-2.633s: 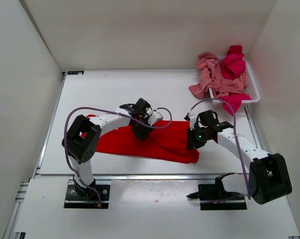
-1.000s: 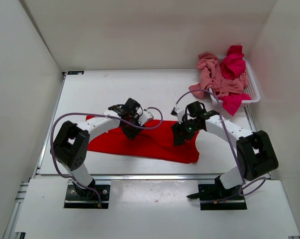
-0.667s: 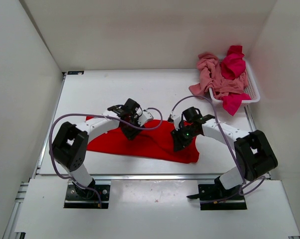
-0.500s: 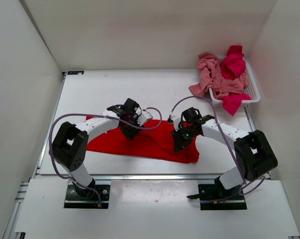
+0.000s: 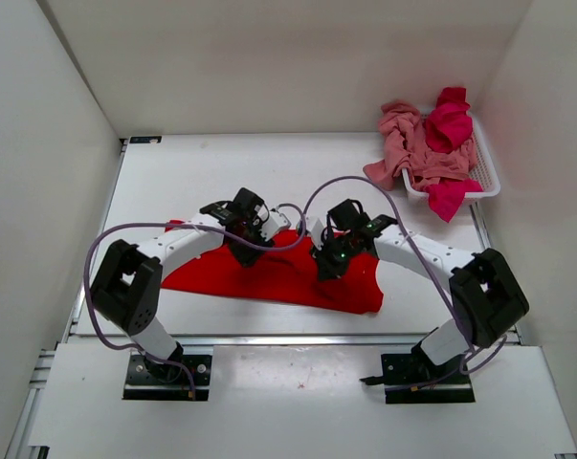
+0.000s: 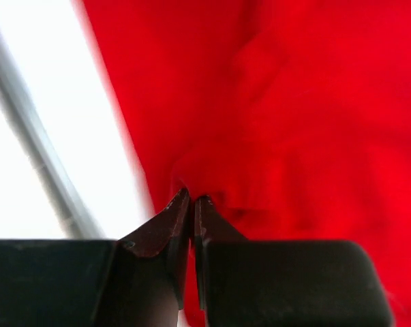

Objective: Fold and stack the t-shirts
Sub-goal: Fold the other side of the tshirt into a rectangle

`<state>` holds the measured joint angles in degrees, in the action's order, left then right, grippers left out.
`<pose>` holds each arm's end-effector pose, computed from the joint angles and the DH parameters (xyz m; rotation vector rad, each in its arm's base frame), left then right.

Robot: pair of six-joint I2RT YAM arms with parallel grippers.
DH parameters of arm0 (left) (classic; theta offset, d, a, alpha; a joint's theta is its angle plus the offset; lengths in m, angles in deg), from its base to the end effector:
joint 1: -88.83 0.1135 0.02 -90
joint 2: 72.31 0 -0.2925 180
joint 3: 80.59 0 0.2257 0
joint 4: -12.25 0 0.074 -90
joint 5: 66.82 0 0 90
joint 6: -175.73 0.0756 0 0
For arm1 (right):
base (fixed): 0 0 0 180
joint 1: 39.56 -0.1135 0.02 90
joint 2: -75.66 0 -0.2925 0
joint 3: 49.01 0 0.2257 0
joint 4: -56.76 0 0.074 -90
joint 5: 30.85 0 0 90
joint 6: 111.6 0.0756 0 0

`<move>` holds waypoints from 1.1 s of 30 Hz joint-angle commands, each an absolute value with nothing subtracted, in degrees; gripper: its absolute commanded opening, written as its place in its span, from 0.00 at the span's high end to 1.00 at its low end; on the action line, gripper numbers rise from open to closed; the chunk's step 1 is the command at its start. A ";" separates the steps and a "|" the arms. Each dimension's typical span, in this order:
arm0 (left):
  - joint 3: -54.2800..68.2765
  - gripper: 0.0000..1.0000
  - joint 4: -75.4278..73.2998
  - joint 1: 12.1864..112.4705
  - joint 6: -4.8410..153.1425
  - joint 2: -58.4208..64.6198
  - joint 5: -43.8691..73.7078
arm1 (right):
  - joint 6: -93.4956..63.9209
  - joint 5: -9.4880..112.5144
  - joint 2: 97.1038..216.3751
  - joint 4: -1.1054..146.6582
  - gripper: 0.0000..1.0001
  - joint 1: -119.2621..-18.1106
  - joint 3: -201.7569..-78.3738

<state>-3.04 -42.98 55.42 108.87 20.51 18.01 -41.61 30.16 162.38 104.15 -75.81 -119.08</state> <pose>0.2483 -0.1720 0.2055 1.3483 2.4608 -0.1693 0.2048 0.1956 0.2149 -1.3964 2.2751 0.7687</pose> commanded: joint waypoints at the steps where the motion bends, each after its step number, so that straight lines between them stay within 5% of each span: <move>1: -2.77 0.48 -42.54 56.22 108.93 17.70 18.52 | -46.38 33.31 165.38 97.15 0.99 -74.11 -124.37; 11: -3.11 0.47 -43.07 56.22 109.20 16.90 18.70 | -49.38 34.37 165.14 103.90 0.92 -69.88 -122.62; 17: -3.56 0.47 -42.72 56.30 109.11 16.99 18.87 | -41.56 38.50 160.13 100.66 0.35 -67.88 -115.76; 24: -4.35 0.46 -42.81 57.89 109.11 16.29 19.23 | -29.25 33.87 158.10 107.23 0.43 -55.65 -121.47; 33: -4.52 0.47 -42.81 58.24 109.63 16.64 19.49 | -25.30 33.49 157.21 105.86 0.48 -65.22 -114.97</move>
<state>-4.18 -43.20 58.61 108.98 19.59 19.59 -28.30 34.40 156.67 106.31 -64.14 -116.92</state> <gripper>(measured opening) 0.536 0.526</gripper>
